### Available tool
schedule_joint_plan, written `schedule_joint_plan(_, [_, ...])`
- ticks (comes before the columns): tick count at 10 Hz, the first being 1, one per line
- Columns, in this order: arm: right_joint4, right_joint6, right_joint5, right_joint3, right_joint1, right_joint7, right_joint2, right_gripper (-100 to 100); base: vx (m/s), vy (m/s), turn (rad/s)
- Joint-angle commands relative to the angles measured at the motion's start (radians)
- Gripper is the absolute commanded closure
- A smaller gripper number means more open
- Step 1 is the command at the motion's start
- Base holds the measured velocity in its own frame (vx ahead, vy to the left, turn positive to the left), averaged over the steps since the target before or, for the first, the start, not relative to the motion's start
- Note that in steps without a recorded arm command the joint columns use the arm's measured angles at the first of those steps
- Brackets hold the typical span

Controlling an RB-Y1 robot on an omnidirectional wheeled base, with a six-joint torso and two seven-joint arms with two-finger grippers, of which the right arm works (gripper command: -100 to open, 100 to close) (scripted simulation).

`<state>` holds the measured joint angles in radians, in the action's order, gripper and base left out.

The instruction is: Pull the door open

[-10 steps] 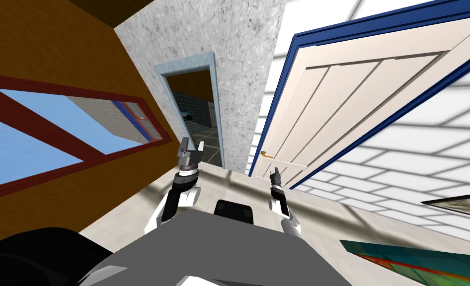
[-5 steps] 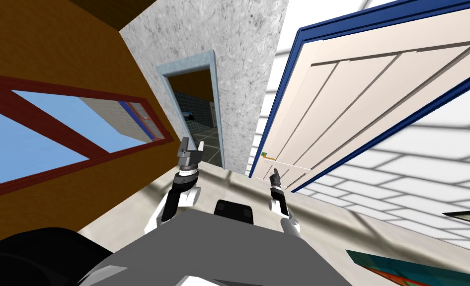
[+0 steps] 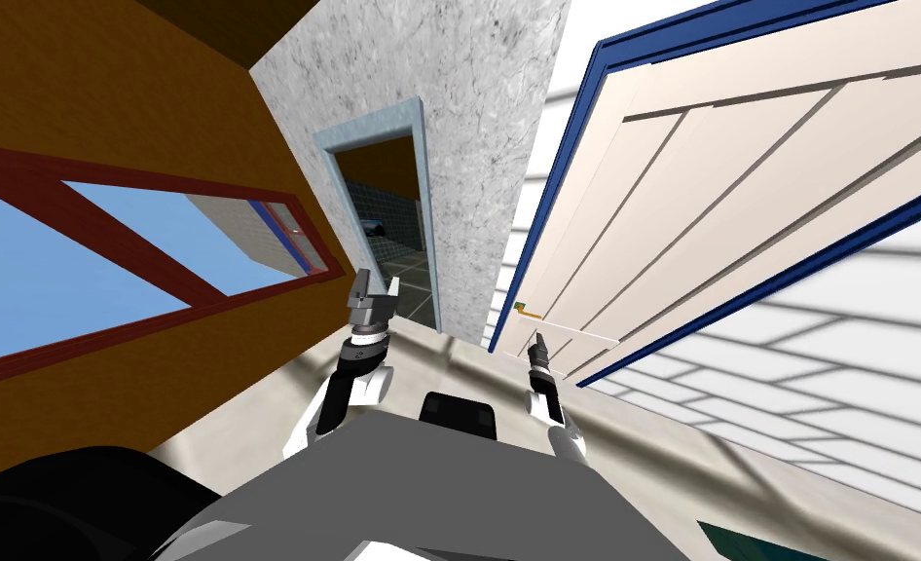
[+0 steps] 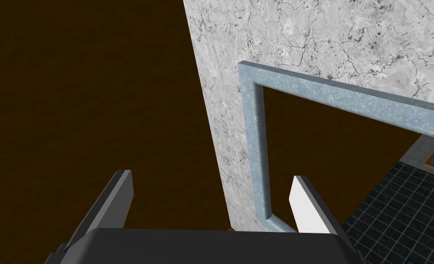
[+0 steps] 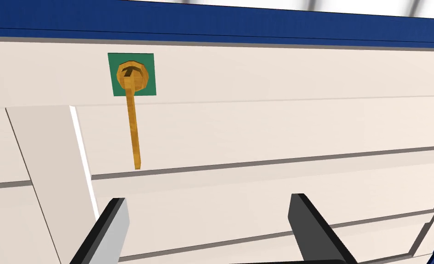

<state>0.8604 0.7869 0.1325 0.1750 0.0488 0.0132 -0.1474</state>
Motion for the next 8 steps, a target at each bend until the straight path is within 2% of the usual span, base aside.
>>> schedule_joint_plan(1, [-0.031, 0.007, 0.001, 0.003, 0.014, 0.003, -0.004, -100, 0.046, -0.049, 0.032])
schedule_joint_plan(5, [-0.134, 0.022, 0.003, 0.018, 0.053, 0.008, -0.009, -100, 0.056, -0.048, 0.073])
schedule_joint_plan(6, [-0.134, 0.022, 0.003, 0.018, 0.053, 0.008, -0.009, -100, 0.034, -0.048, 0.028])
schedule_joint_plan(8, [-0.177, 0.028, 0.003, 0.024, 0.070, 0.011, -0.010, -100, 0.033, -0.038, 0.048])
